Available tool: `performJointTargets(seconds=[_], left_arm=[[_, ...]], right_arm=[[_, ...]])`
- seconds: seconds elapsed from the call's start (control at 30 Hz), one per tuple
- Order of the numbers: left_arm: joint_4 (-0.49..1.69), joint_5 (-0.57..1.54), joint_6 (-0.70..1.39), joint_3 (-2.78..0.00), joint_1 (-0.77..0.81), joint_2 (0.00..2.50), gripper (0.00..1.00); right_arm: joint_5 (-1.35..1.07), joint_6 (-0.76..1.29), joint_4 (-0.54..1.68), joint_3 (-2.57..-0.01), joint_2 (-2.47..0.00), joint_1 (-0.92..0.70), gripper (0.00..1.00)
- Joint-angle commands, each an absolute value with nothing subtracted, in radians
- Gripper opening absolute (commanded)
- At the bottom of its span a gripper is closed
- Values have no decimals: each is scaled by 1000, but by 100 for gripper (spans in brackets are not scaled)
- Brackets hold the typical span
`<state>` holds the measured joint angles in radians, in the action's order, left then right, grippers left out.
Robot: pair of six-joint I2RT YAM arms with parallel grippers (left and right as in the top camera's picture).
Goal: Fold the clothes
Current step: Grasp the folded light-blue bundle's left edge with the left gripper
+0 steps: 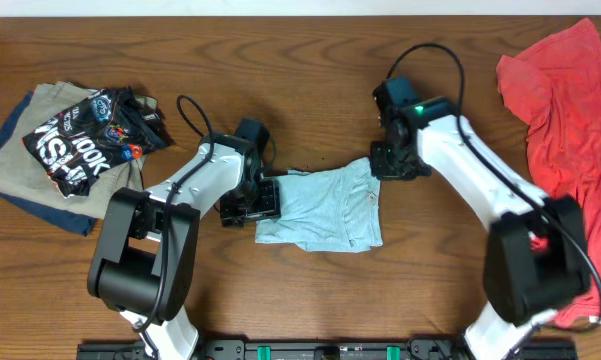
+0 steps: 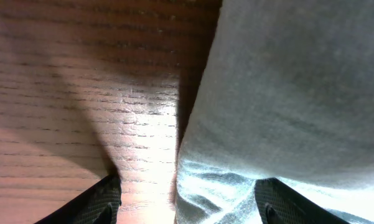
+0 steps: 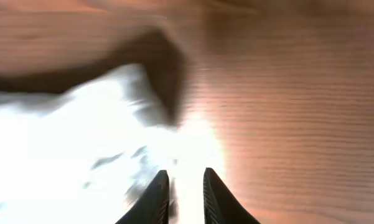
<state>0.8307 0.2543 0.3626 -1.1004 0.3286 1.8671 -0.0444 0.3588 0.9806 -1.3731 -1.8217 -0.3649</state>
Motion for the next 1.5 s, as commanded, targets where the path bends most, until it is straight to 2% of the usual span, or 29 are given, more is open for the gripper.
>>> performJointTargets(seconds=[0.0, 0.3, 0.43, 0.6, 0.73, 1.03, 1.13, 1.2, 1.3, 1.4, 1.47], left_arm=[[820, 234, 360, -1071, 329, 1876, 71], [817, 264, 262, -1134, 323, 1795, 72], [755, 273, 258, -1143, 310, 1725, 88], [699, 304, 255, -1132, 305, 1730, 96], [639, 432, 210, -1117, 291, 1770, 97], [604, 525, 142, -1117, 265, 1898, 96], [604, 551, 130, -1117, 268, 1923, 88], [606, 558, 130, -1117, 268, 1931, 70], [608, 558, 131, -1117, 268, 1932, 34], [605, 556, 130, -1117, 266, 1932, 9], [605, 518, 130, -1123, 264, 1929, 6]], right_arm=[[-123, 313, 1000, -1375, -1755, -379, 18], [-22, 313, 1113, -1374, -1743, -324, 19], [-4, 313, 1130, -1374, -1743, -305, 19], [-4, 313, 1130, -1374, -1743, -304, 20], [-4, 313, 1136, -1374, -1743, -304, 20], [-4, 313, 1145, -1374, -1743, -304, 20], [-4, 313, 1146, -1374, -1743, -304, 20], [-3, 313, 1146, -1374, -1743, -304, 20], [1, 313, 1145, -1374, -1743, -304, 20], [20, 313, 1147, -1374, -1743, -299, 20], [22, 313, 1148, -1374, -1743, -299, 20]])
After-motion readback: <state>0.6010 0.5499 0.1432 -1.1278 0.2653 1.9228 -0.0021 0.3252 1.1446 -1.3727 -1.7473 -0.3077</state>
